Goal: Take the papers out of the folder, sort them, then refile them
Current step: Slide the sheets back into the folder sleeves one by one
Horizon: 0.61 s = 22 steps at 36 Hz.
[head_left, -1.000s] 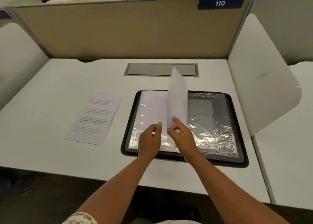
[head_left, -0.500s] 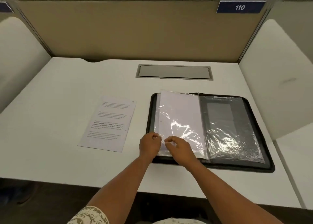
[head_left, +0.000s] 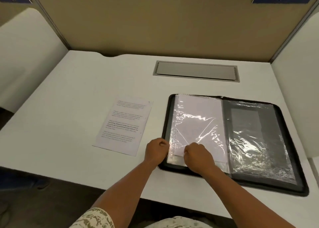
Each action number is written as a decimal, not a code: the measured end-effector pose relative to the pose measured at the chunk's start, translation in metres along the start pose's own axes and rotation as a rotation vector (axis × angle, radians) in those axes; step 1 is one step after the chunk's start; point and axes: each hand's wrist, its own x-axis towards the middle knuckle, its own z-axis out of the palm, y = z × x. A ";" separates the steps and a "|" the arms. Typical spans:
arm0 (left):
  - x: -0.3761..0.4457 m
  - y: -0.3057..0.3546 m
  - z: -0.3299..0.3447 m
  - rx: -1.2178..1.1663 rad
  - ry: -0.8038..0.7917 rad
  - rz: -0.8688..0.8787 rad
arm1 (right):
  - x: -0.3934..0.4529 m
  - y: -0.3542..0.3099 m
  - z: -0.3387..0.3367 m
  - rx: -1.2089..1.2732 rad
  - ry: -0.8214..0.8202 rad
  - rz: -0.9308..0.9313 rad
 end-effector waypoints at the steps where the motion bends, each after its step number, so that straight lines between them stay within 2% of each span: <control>1: 0.003 -0.002 -0.006 0.017 0.022 0.003 | 0.004 -0.003 -0.003 -0.013 -0.001 0.007; 7: 0.022 -0.014 -0.035 0.001 0.209 -0.001 | 0.027 -0.026 -0.009 0.163 0.079 -0.035; 10: 0.025 -0.020 -0.048 0.009 0.322 0.029 | 0.034 -0.043 -0.006 0.329 0.009 -0.039; 14: 0.037 -0.030 -0.072 0.022 0.447 0.039 | 0.044 -0.068 0.001 0.811 -0.147 0.112; 17: 0.051 -0.045 -0.094 0.070 0.514 0.036 | 0.052 -0.090 0.006 1.048 -0.215 0.213; 22: 0.071 -0.060 -0.132 0.134 0.532 0.018 | 0.068 -0.120 0.014 1.081 -0.208 0.258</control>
